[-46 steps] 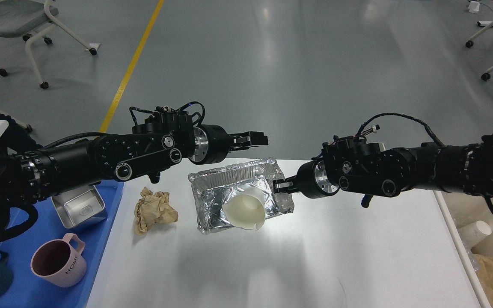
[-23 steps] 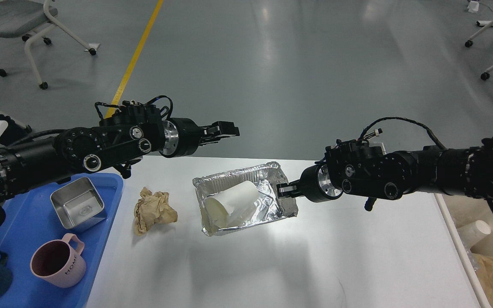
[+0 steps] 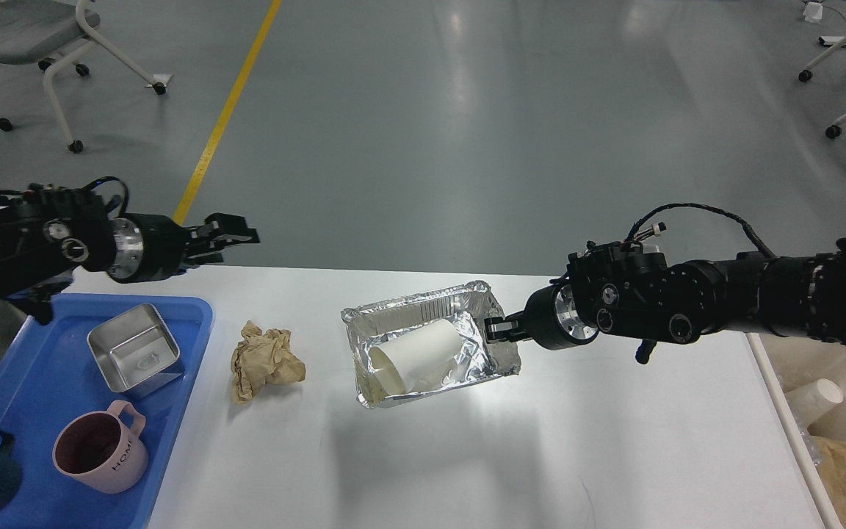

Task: Tidy desktop
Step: 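Withdraw the left gripper away from the foil tray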

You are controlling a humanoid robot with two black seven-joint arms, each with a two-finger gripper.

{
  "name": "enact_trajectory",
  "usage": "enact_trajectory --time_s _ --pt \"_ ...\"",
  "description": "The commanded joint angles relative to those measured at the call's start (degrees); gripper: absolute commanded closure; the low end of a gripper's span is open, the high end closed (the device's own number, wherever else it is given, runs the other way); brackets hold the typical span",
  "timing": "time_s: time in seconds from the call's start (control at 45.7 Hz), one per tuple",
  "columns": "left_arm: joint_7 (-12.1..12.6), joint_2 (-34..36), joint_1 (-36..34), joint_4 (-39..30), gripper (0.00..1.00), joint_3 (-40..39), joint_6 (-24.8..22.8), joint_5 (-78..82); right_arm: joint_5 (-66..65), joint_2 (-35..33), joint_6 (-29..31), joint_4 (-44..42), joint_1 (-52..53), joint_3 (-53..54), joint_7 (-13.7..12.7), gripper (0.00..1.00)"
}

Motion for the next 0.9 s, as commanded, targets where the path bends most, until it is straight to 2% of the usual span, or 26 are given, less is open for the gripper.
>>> enact_trajectory --time_s 0.0,0.088,0.197,0.372,0.591,0.744,0.876 --pt "-0.7 7.6 1.3 -3.7 0.3 -0.1 0.4 0.1 0.0 0.3 0.0 0.0 0.0 0.0 0.0 1.0" --pt "-1.8 12.9 1.8 -7.1 0.3 -0.1 0.5 0.2 0.0 0.3 0.0 0.0 -0.1 0.0 0.0 1.0" --pt "-1.9 19.0 2.8 -10.3 0.3 0.0 0.6 0.6 0.0 0.3 0.0 0.0 -0.4 0.0 0.0 1.0" --pt "-2.3 26.5 4.4 -11.3 0.29 0.2 0.5 0.8 0.0 0.4 -0.3 0.0 -0.8 0.0 0.0 1.0" --pt "-3.2 28.5 6.2 -11.9 0.29 -0.1 1.3 0.7 0.0 0.6 -0.4 0.0 -0.8 0.1 0.0 1.0" --pt "-3.2 31.7 6.4 -18.6 0.29 -0.3 5.0 0.7 0.0 0.3 -0.4 0.1 -0.7 0.1 0.0 1.0" --pt "-3.2 35.4 6.5 -22.6 0.29 -0.3 5.8 0.5 0.0 0.4 -0.4 0.1 -0.6 0.2 0.0 1.0"
